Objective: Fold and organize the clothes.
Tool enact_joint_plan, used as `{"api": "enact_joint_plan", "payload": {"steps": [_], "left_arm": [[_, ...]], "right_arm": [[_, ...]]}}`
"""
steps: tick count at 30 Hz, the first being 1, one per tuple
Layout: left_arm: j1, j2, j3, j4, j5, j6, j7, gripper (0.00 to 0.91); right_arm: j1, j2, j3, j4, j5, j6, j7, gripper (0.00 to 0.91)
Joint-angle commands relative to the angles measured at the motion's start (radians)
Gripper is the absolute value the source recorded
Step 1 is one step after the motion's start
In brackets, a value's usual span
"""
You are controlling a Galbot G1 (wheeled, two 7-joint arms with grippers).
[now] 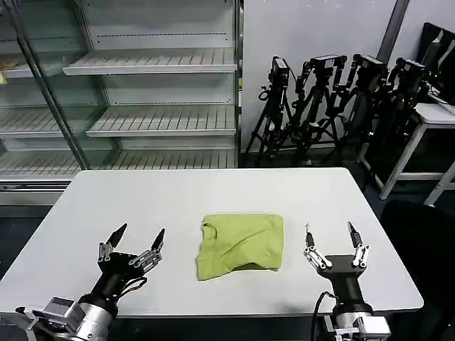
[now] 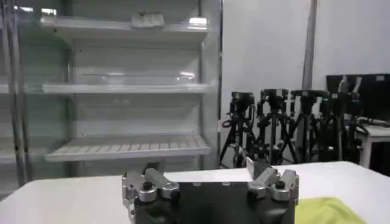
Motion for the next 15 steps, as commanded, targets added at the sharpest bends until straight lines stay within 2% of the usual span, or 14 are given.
{"api": "enact_joint_plan", "payload": {"steps": [1, 9, 11, 13, 15], "left_arm": [[0.008, -0.003, 0.002, -0.015, 0.007, -0.001, 0.015, 0.907], [0.025, -0.011, 0.017, -0.036, 0.025, -0.007, 0.018, 0.907], [0.026, -0.015, 0.028, -0.041, 0.043, -0.008, 0.019, 0.907], [0.027, -0.019, 0.033, -0.045, 0.047, -0.009, 0.019, 0.907], [0.028, -0.022, 0.036, -0.046, 0.051, -0.010, 0.017, 0.907]], "right_arm": [[-0.014, 0.012, -0.010, 0.017, -0.025, 0.000, 0.025, 0.907], [-0.030, 0.013, 0.014, 0.037, -0.053, -0.003, 0.023, 0.907], [-0.031, 0.018, 0.013, 0.036, -0.039, -0.025, 0.027, 0.907], [-0.028, 0.023, 0.016, 0.034, -0.009, -0.038, 0.003, 0.907], [-0.027, 0.028, 0.024, 0.032, -0.024, -0.065, -0.003, 0.907]]}}
